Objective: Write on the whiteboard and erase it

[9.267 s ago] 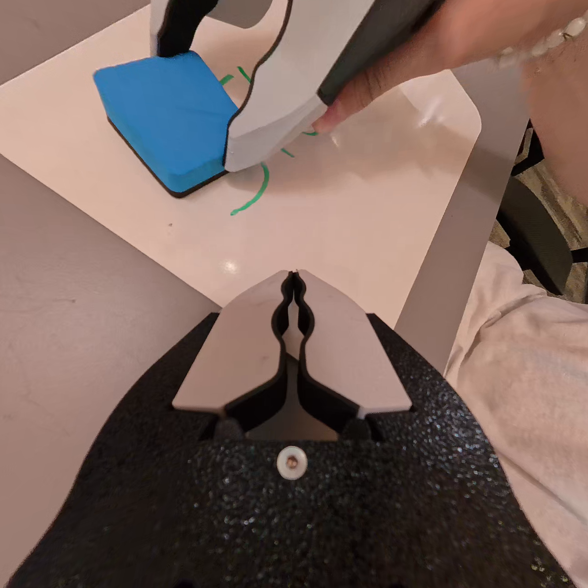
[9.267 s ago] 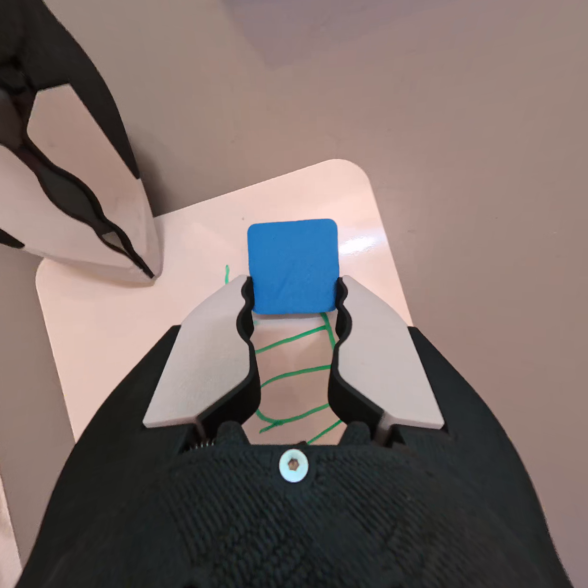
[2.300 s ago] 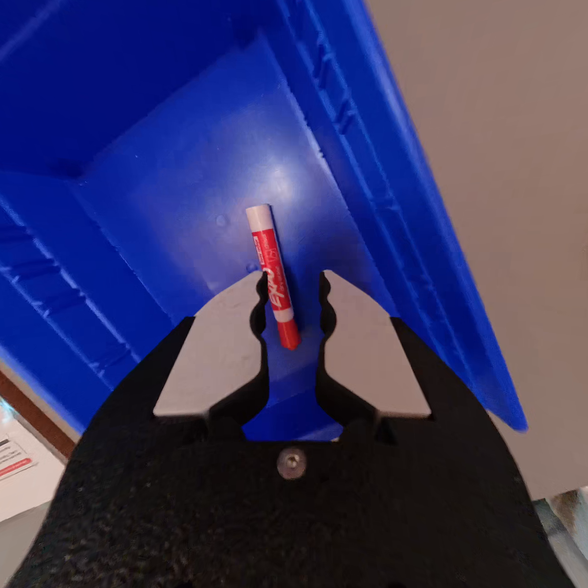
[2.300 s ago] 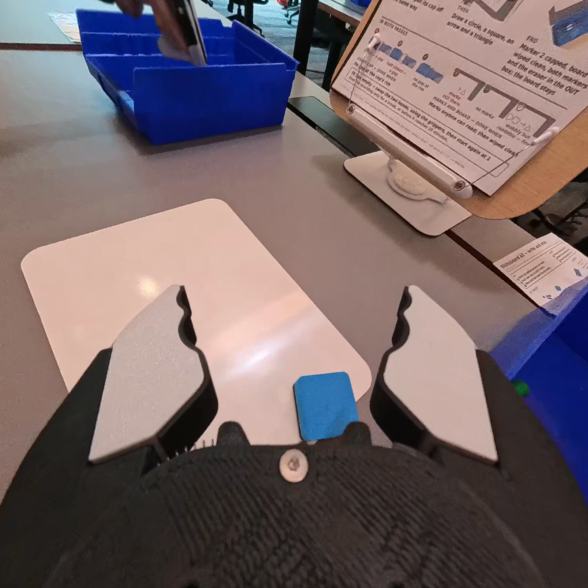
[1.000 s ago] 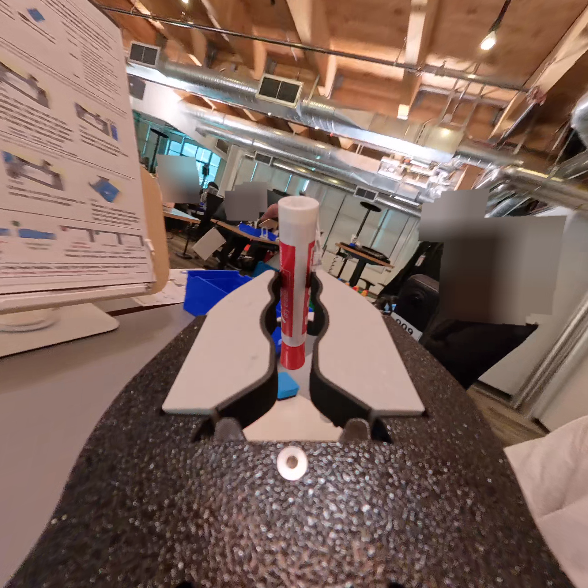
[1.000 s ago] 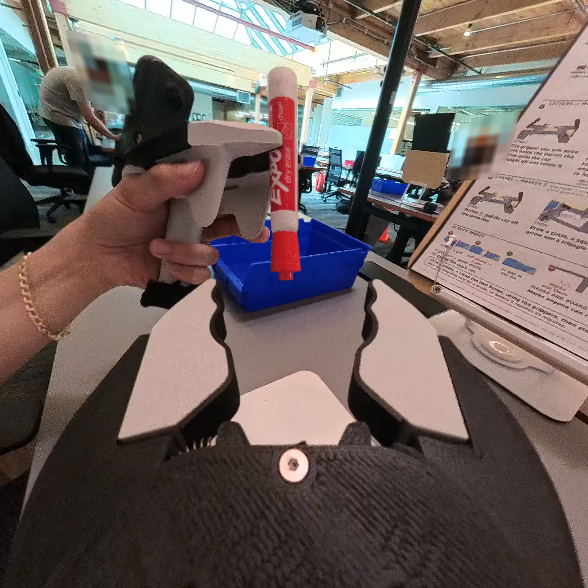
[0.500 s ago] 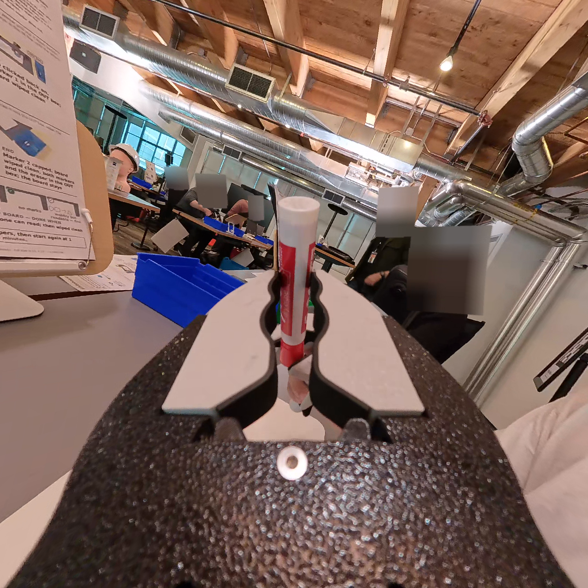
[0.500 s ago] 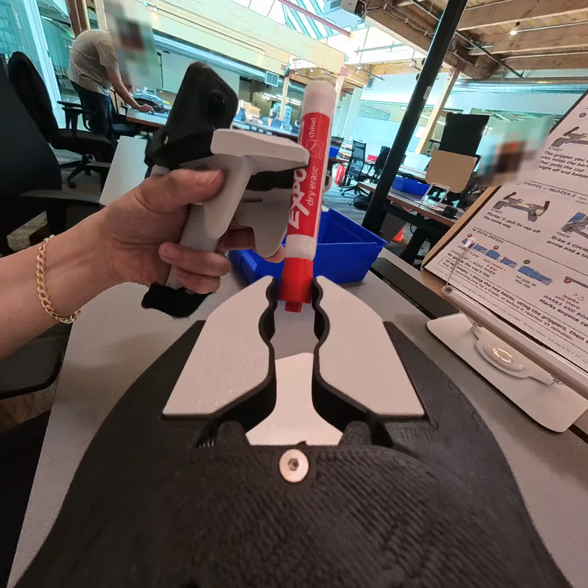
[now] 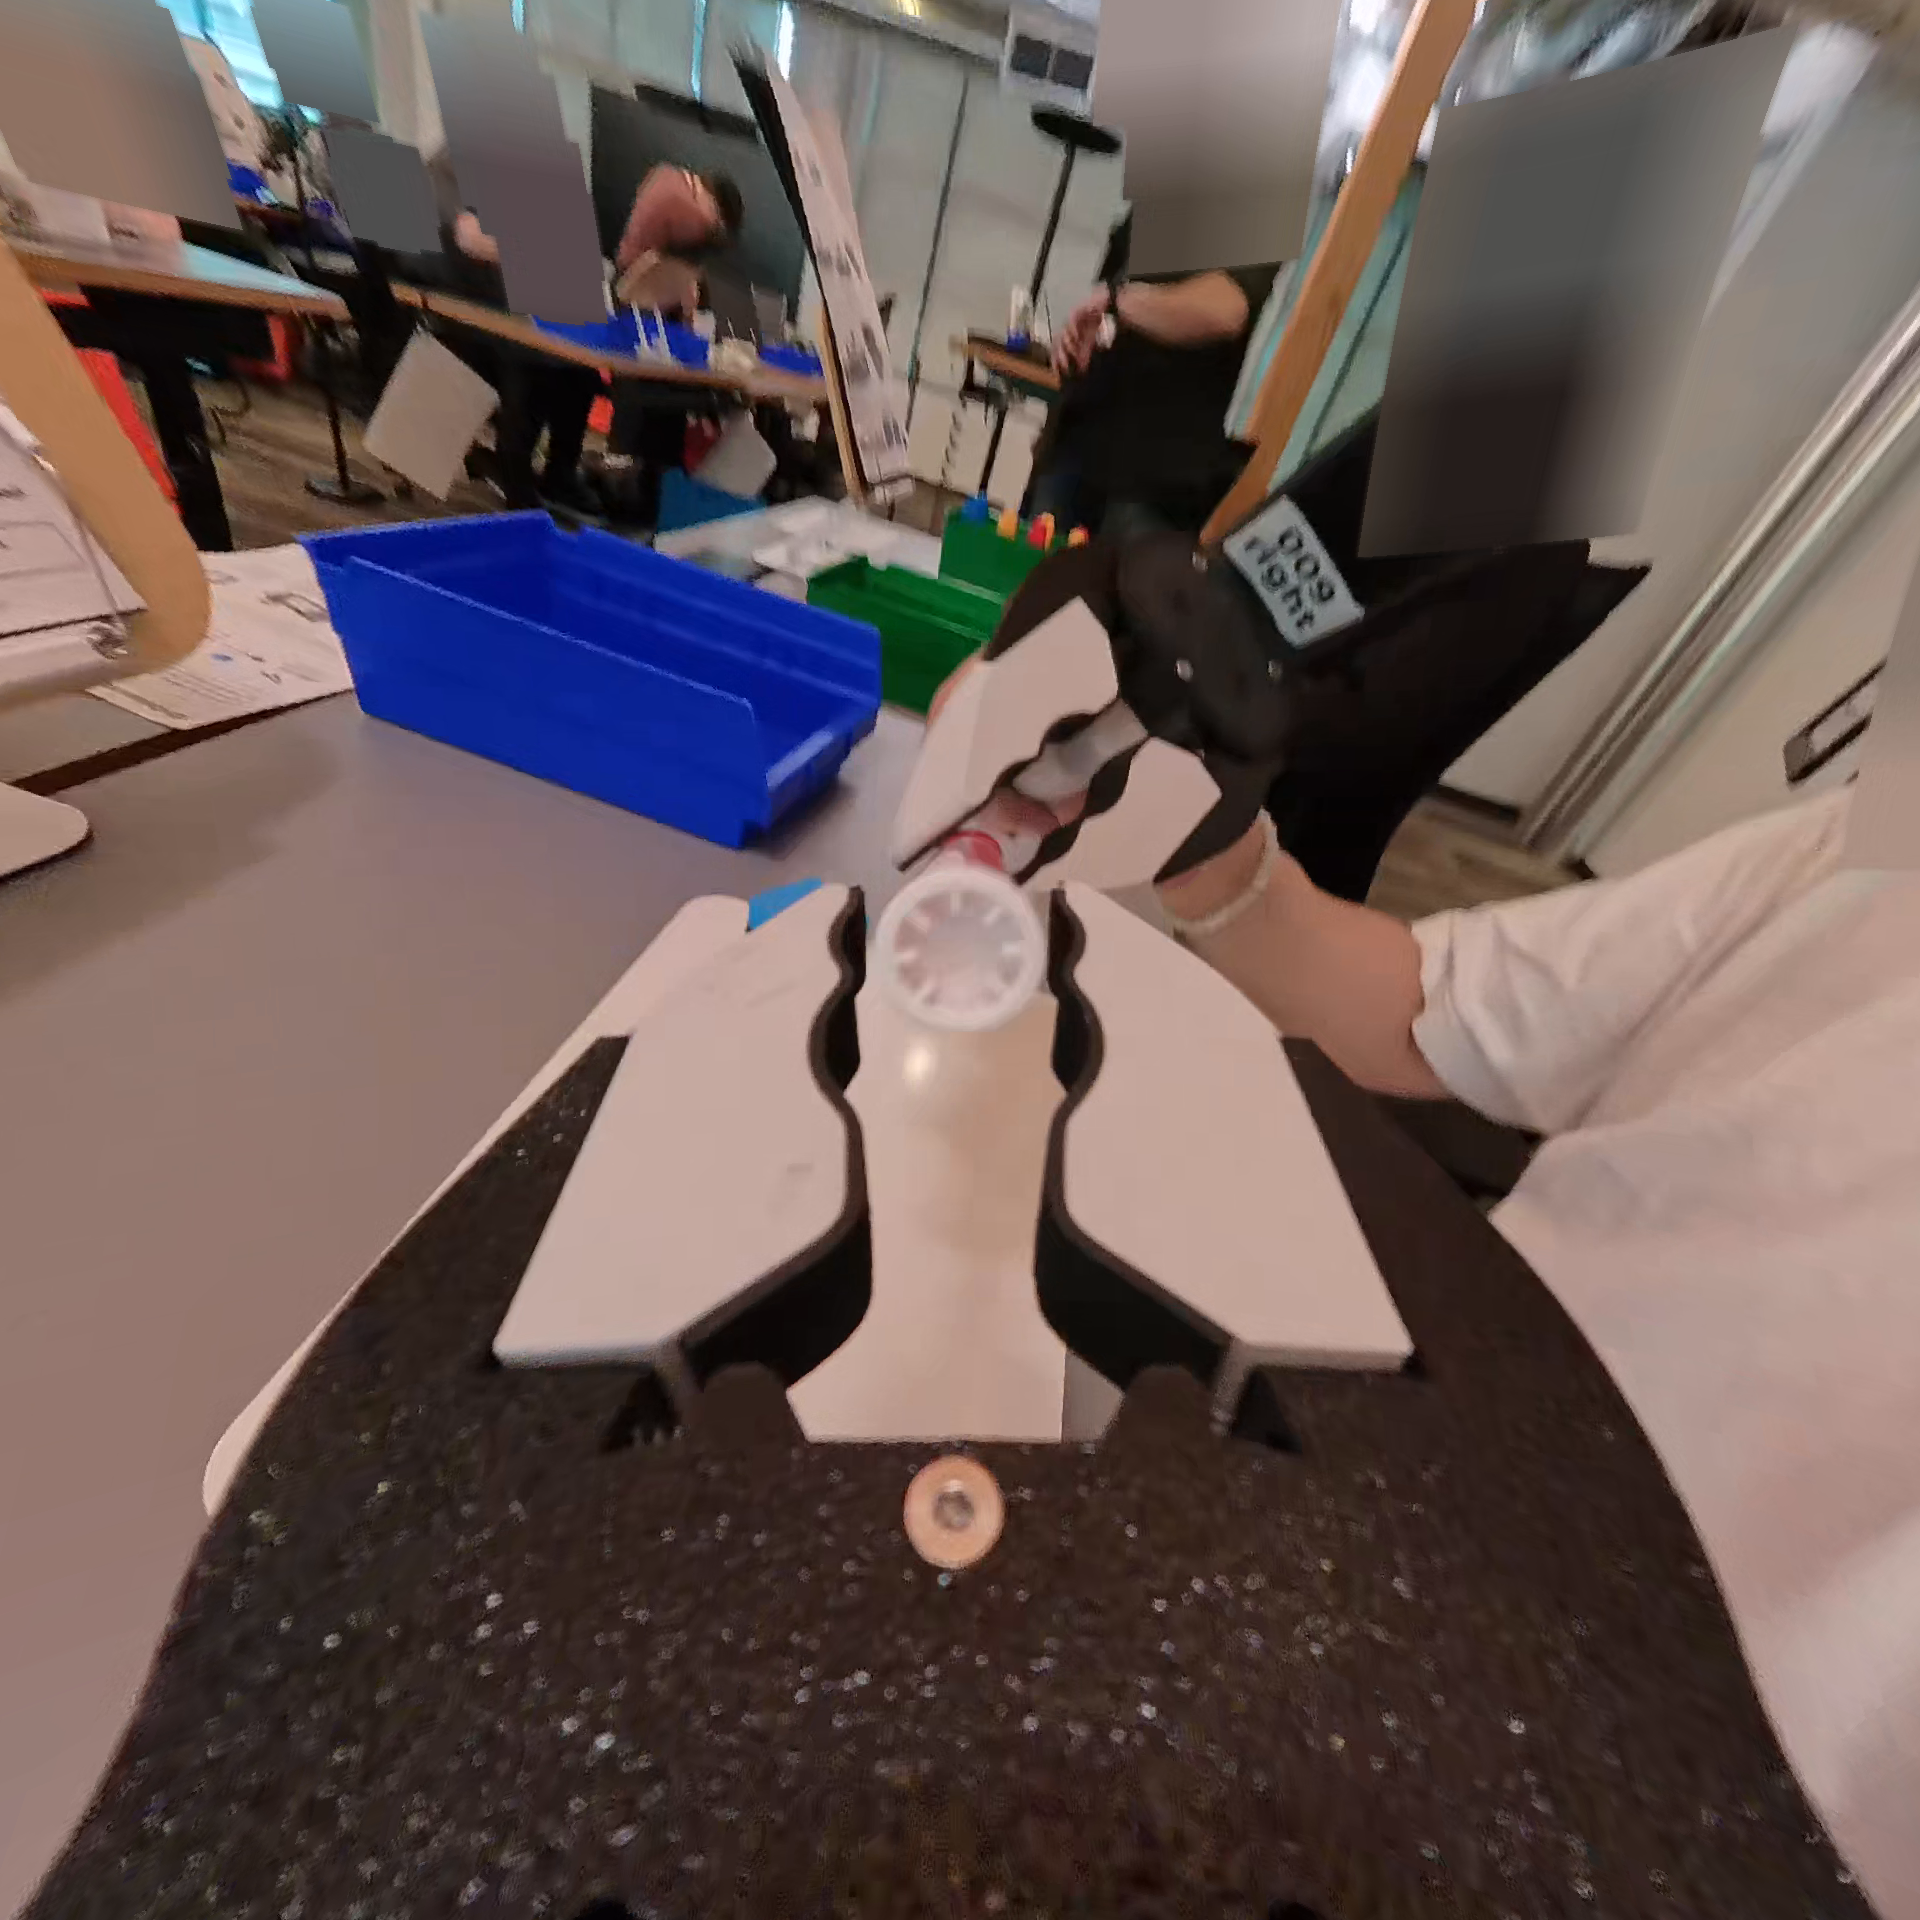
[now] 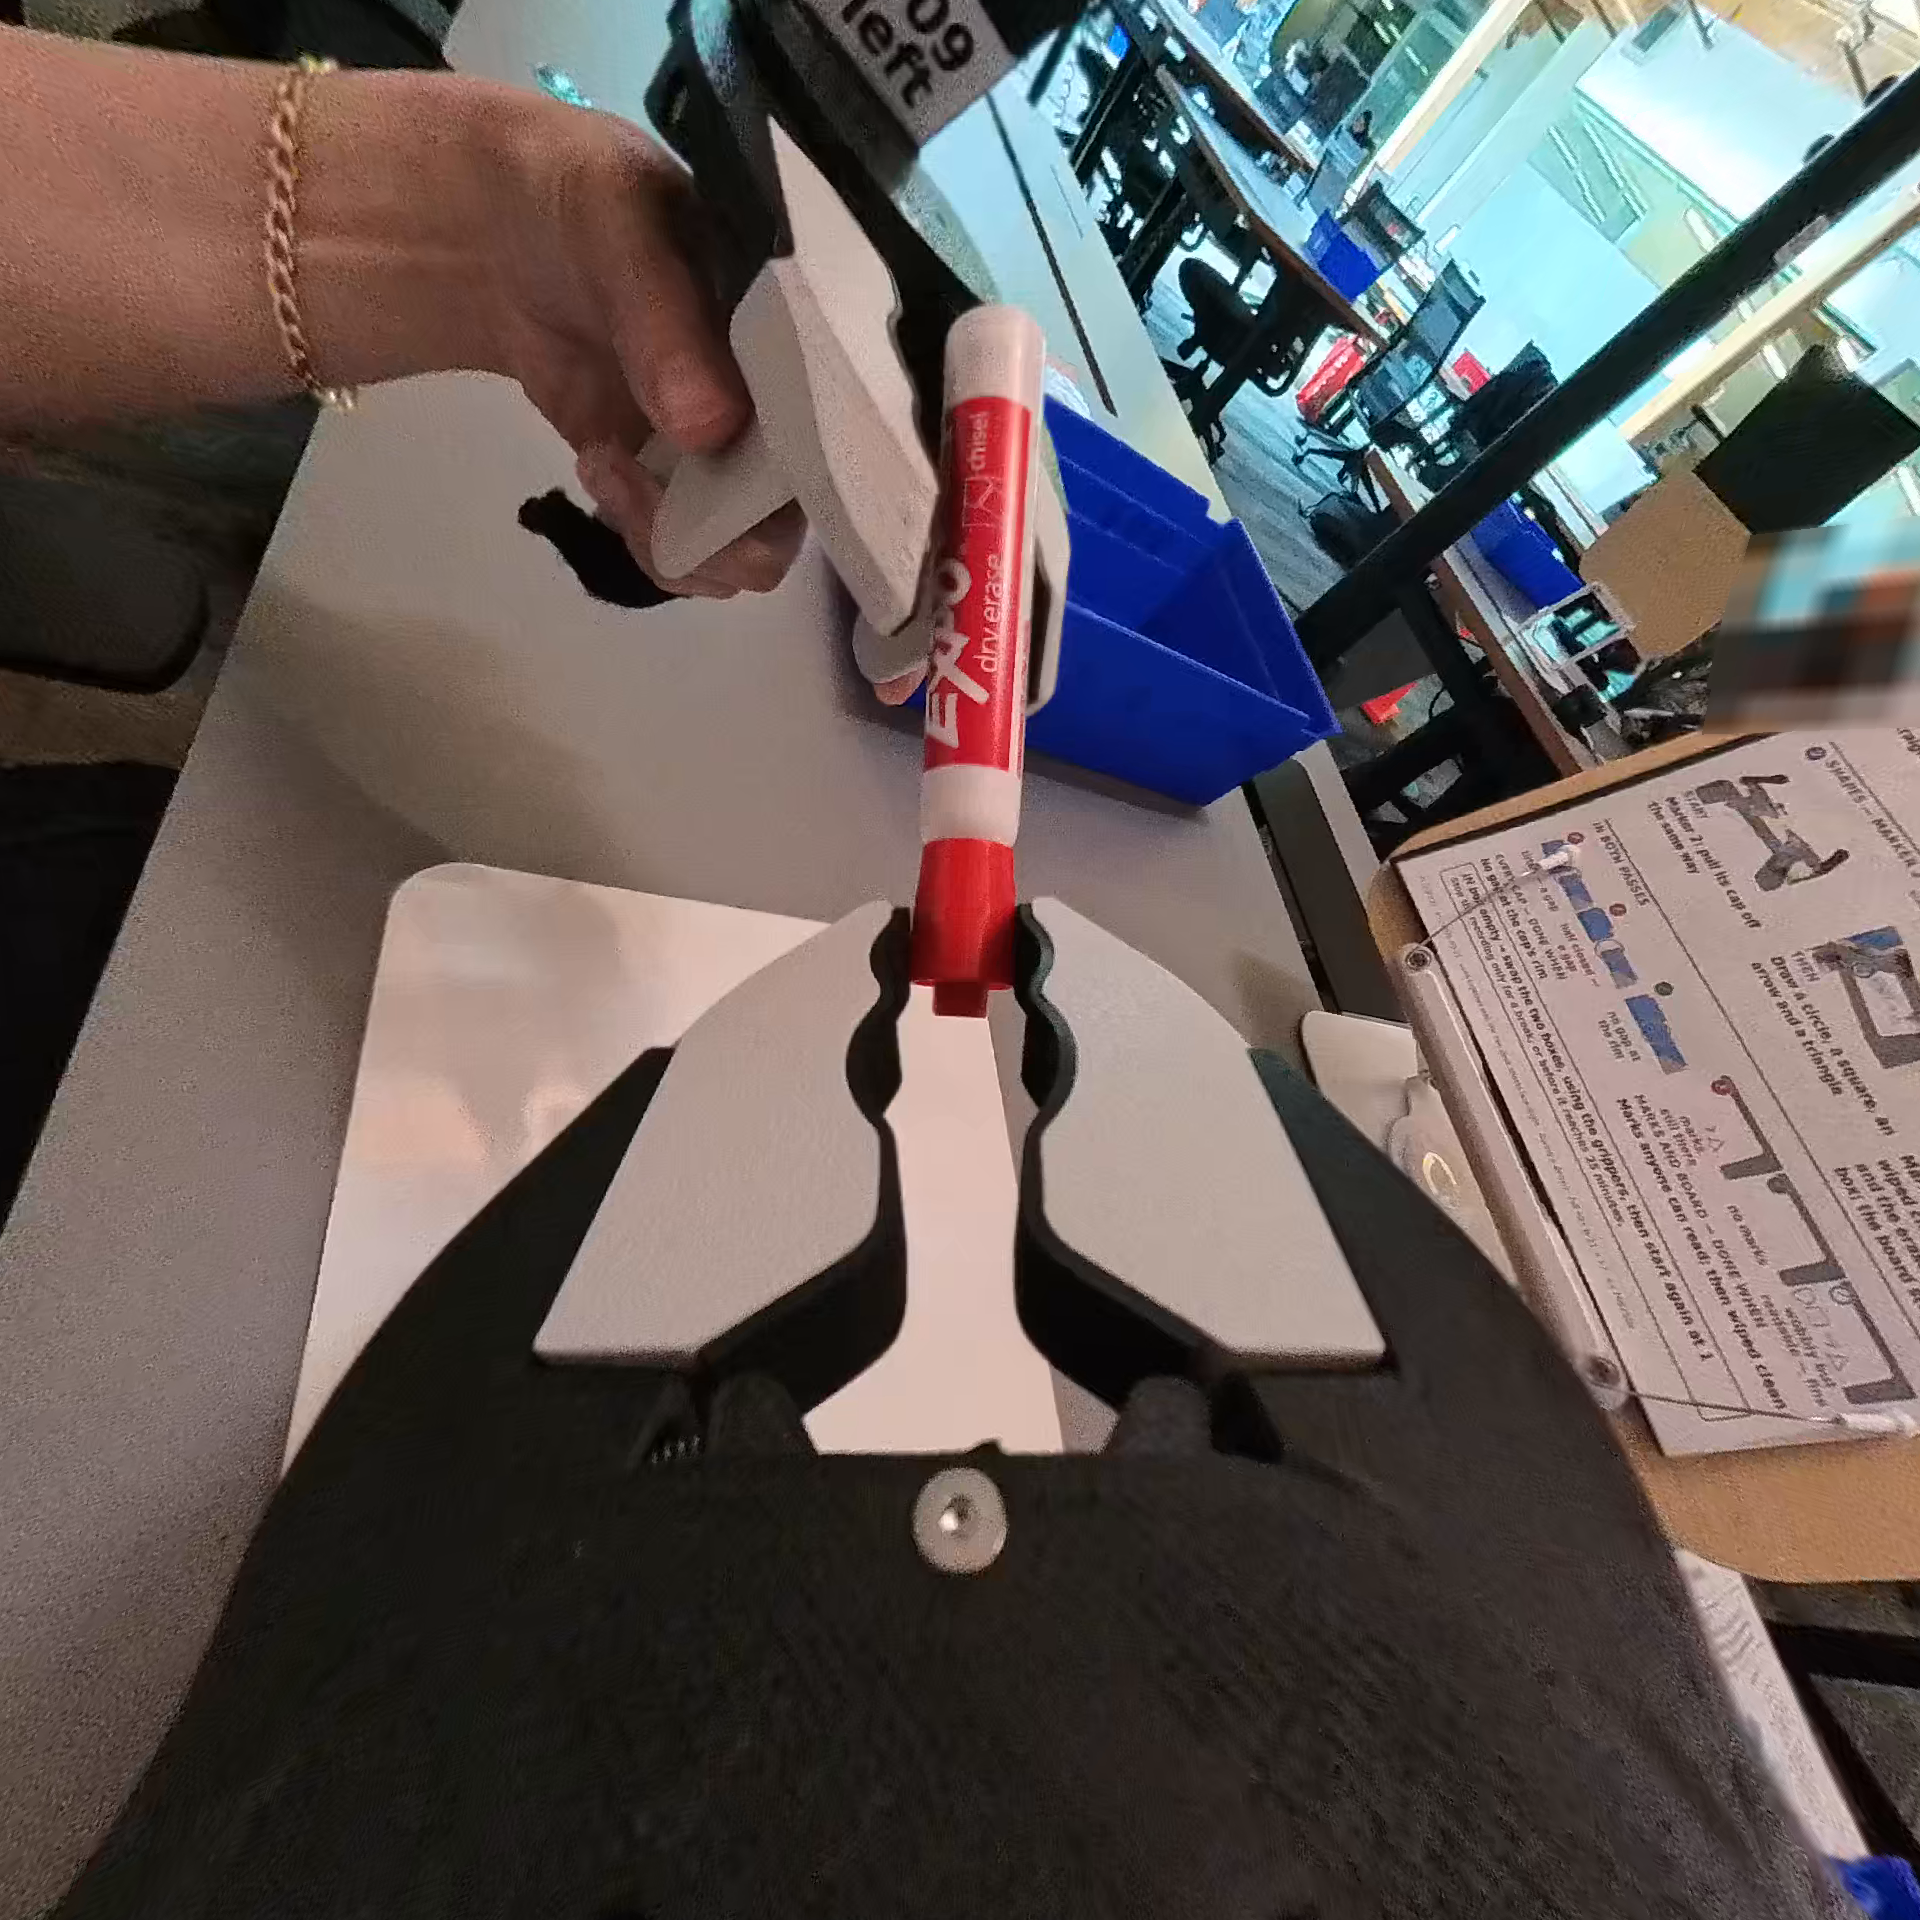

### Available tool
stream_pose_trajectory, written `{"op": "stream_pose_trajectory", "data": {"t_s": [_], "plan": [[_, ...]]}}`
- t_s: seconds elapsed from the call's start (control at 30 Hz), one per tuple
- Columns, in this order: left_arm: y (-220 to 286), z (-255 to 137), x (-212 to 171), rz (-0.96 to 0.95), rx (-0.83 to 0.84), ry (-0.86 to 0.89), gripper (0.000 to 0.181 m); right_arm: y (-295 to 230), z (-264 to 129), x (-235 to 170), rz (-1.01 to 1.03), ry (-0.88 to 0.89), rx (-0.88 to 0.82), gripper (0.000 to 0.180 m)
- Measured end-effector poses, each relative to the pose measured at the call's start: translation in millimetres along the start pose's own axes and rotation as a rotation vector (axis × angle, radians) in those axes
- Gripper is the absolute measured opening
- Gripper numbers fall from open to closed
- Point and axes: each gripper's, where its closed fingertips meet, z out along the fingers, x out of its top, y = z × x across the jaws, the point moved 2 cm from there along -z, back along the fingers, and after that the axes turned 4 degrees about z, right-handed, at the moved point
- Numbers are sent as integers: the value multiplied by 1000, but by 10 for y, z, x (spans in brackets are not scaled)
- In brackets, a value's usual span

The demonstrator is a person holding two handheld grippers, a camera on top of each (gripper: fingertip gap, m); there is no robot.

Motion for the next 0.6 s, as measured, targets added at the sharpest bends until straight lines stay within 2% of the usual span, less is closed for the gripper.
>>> {"op": "stream_pose_trajectory", "data": {"t_s": [0.03,0.27,0.6], "plan": [[31,27,-34,18,-9,-34,33,-12,-5,-2,-17,-13,6,19],[125,159,-201,103,-7,-191,40,-99,-35,-49,-135,-94,44,20],[105,149,-189,68,-9,-170,35,-112,-47,-70,-154,-125,46,19]]}}
